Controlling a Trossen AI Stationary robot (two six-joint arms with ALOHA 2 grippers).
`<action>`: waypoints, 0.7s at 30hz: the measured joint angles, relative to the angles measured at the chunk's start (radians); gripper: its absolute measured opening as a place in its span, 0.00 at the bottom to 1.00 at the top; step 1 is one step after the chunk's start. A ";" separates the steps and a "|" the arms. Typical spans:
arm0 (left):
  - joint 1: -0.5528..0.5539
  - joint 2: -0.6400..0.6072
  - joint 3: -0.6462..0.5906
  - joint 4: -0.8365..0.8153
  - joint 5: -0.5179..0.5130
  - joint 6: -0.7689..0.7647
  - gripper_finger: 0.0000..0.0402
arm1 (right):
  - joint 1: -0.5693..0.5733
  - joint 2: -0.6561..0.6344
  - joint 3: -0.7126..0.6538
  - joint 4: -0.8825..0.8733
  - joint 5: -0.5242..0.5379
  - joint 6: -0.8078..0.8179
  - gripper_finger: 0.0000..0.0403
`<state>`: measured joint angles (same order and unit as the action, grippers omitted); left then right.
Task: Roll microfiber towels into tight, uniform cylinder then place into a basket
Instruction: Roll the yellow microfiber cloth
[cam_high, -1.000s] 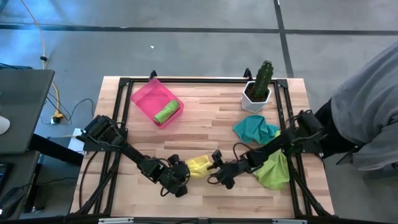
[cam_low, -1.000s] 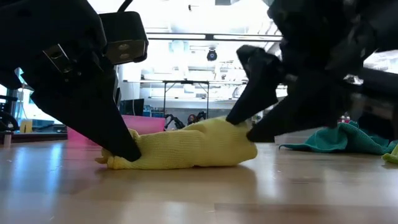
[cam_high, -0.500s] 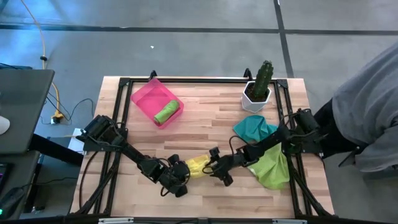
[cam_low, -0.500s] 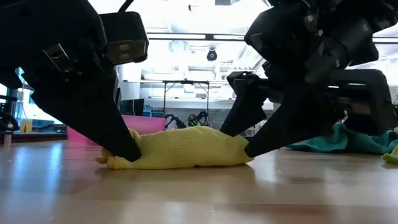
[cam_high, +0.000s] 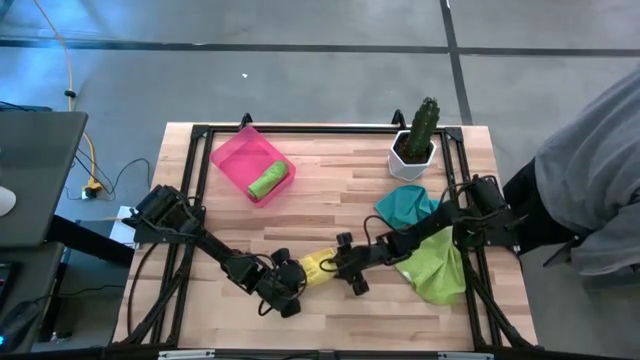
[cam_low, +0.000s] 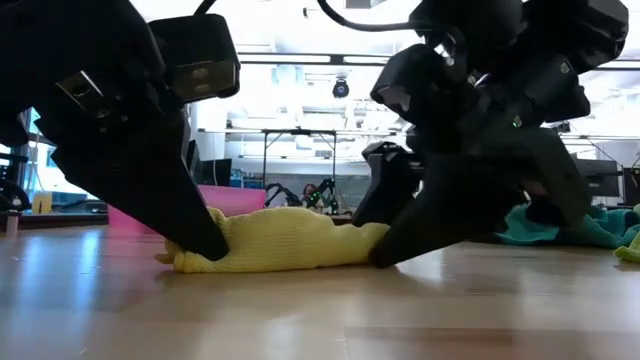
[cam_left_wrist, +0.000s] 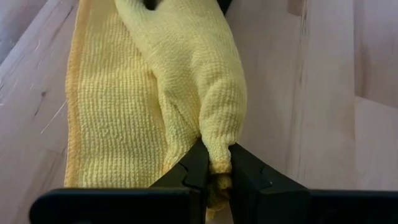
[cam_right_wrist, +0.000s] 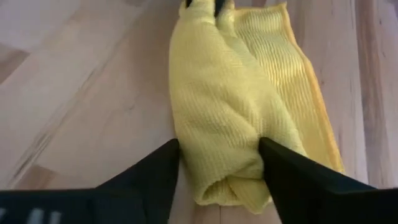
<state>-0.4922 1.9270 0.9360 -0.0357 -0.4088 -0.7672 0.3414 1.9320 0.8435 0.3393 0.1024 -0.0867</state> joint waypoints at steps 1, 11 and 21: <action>0.001 0.000 0.000 0.000 0.000 0.001 0.08 | -0.001 0.000 0.001 -0.007 -0.002 0.018 0.49; 0.000 -0.034 -0.003 -0.008 -0.022 0.045 0.11 | -0.004 0.000 0.001 -0.057 -0.051 0.157 0.05; -0.003 -0.087 -0.002 -0.033 0.008 0.133 0.30 | -0.058 0.002 -0.002 -0.057 -0.258 0.338 0.01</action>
<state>-0.4947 1.8396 0.9338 -0.0683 -0.4005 -0.6345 0.2832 1.9344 0.8417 0.2825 -0.1559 0.2511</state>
